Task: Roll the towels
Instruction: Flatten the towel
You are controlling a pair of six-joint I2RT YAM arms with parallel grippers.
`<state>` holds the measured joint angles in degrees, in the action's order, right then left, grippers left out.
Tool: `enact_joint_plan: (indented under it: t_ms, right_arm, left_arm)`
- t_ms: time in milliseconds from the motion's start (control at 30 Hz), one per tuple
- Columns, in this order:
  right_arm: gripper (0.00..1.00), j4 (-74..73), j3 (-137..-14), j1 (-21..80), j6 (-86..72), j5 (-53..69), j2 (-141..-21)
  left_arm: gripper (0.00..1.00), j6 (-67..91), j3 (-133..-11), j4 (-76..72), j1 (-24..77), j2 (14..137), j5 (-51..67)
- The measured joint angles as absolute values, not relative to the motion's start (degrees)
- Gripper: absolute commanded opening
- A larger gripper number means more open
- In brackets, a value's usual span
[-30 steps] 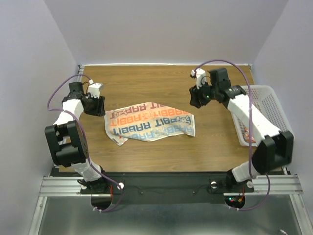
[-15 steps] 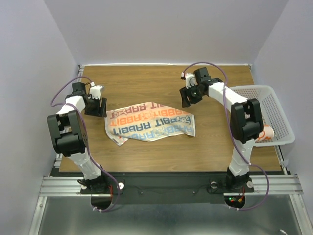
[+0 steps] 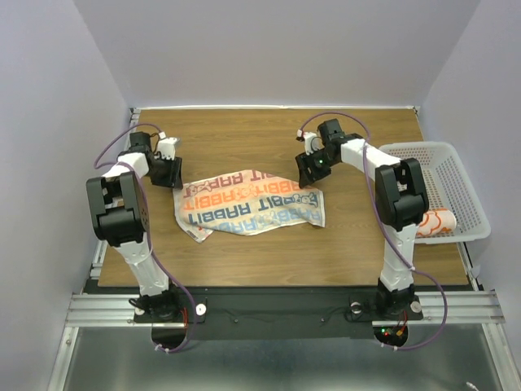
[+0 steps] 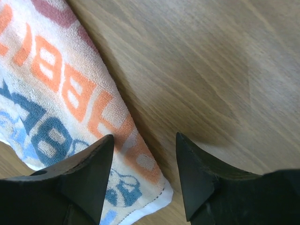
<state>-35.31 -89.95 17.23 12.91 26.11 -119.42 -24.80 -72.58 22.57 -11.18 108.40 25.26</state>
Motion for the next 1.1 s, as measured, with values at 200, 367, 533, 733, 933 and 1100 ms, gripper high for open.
enact_joint_plan:
  t_ms: [200, 367, 533, 733, 933, 1100]
  right_arm:
    - [0.15, -35.9, -89.2, 17.2, 14.2, 26.9, -119.8]
    - [0.01, -36.5, -90.3, 17.2, 14.1, 27.1, -121.6]
    - [0.00, -37.8, -98.6, 16.4, 14.0, 26.4, -123.8]
    - [0.01, -36.5, -100.2, 16.4, 19.2, 24.8, -117.3]
    - [0.02, -33.2, -76.6, 25.3, 30.9, 20.3, -99.7]
    - [0.58, -31.1, -57.9, 36.7, 38.5, 17.3, -97.2]
  left_arm:
    - [0.12, -24.3, -72.1, 22.3, -9.8, 108.4, 25.6]
    - [0.00, -23.2, -73.5, 23.4, -9.4, 109.9, 26.9]
    - [0.00, -22.1, -82.0, 26.0, -9.1, 113.3, 28.3]
    - [0.00, -22.7, -92.0, 28.2, -8.7, 112.2, 32.4]
    - [0.00, -27.7, -84.2, 31.1, -8.6, 103.4, 34.9]
    - [0.00, -30.8, -74.0, 31.7, -8.6, 99.4, 34.9]
